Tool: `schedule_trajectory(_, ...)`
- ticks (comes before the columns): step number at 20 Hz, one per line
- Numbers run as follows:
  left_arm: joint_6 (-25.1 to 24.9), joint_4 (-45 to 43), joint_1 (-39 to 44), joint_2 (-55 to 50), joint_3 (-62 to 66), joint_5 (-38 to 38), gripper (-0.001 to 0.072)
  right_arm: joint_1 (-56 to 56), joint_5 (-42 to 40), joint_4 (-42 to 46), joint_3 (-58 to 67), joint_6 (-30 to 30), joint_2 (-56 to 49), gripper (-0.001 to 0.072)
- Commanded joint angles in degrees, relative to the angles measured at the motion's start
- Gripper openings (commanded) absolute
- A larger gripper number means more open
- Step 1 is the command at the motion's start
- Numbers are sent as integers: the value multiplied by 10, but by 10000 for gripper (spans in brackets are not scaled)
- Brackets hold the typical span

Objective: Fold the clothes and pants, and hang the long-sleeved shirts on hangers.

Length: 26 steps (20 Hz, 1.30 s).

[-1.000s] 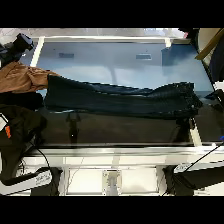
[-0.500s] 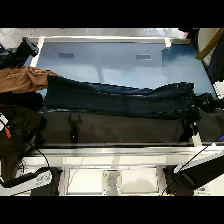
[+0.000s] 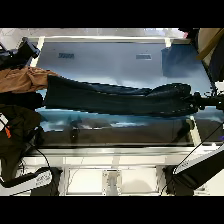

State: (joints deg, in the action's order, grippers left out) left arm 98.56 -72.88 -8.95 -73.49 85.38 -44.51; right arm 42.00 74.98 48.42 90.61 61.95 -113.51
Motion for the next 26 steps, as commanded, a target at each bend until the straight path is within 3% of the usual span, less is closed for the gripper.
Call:
schedule_trajectory(1, 0, 0, 1, -1, 0, -8, 446, -10, 56, -8, 29, -1, 3, 67)
schedule_trajectory(2, -2, 0, 5, -1, 0, -12, 90, -10, 87, -14, 45, -1, 9, 67)
schedule_trajectory(3, -23, 0, 16, -2, 0, -16, 24, -10, 116, -27, 61, -1, 16, 67)
schedule_trajectory(5, -51, 1, 55, -9, 0, -16, 18, -14, 162, -68, 96, 10, 40, 67)
schedule_trajectory(9, -52, 1, 195, -70, 0, 11, 18, -60, 208, -92, 158, 85, 105, 67)
schedule_trajectory(14, -52, 52, 386, -203, 21, 123, 17, -178, 209, -89, 186, 145, 153, 67)
schedule_trajectory(17, -52, 72, 451, -299, 88, 130, 18, -250, 196, -77, 189, 170, 153, 67)
schedule_trajectory(21, -52, 76, 480, -370, 137, 130, 18, -342, 133, -2, 189, 224, 152, 67)
schedule_trajectory(26, -51, 31, 396, -309, 137, 53, 18, -459, 74, 85, 189, 278, 147, 67)
